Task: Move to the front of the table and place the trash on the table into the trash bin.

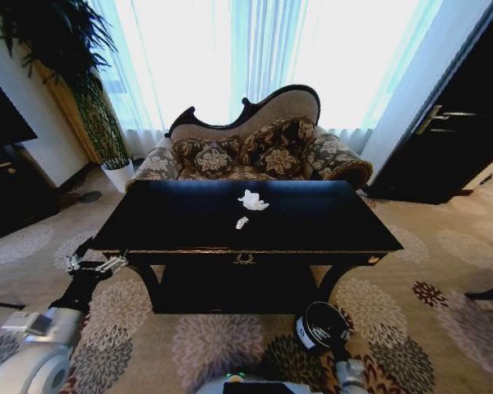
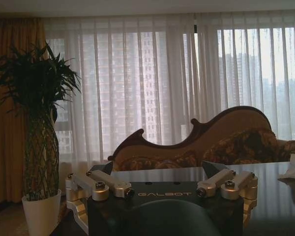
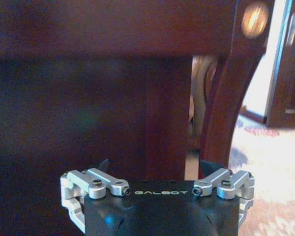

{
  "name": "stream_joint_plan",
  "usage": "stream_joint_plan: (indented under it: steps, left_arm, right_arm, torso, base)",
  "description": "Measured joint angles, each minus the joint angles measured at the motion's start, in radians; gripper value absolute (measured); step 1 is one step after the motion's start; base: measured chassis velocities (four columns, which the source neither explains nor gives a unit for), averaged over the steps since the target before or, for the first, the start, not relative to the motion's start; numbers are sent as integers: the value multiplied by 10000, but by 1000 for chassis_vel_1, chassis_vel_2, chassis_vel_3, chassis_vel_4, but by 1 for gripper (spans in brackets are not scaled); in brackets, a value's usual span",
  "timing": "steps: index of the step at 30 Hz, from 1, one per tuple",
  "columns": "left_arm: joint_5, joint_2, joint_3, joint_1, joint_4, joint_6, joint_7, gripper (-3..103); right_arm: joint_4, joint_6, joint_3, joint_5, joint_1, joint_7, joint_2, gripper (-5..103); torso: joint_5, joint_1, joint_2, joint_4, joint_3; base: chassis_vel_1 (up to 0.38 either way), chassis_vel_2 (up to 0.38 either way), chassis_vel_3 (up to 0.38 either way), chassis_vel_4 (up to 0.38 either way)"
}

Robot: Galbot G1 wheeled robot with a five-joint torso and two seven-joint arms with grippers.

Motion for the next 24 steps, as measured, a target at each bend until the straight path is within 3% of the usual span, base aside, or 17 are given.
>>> stream_joint_plan:
  steps: [12, 17, 24]
  left_arm:
    - [0, 0, 0, 0, 0, 0, 0, 100]
    - [0, 0, 0, 1, 0, 0, 0, 100]
    - [0, 0, 0, 0, 0, 0, 0, 100]
  right_arm:
    - [3692, 191, 1403, 55, -2025, 183, 285, 100]
    - [5004, -301, 2030, 508, -2363, 245, 176, 100]
    - [7102, -2226, 2485, 1284, -2119, 593, -390, 100]
  torso:
    - [7, 1, 0, -3, 1]
    - [6, 0, -1, -2, 2]
    - [2, 1, -1, -1, 2]
  base:
    - [0, 0, 0, 0]
    - [0, 0, 0, 0]
    - [0, 0, 0, 0]
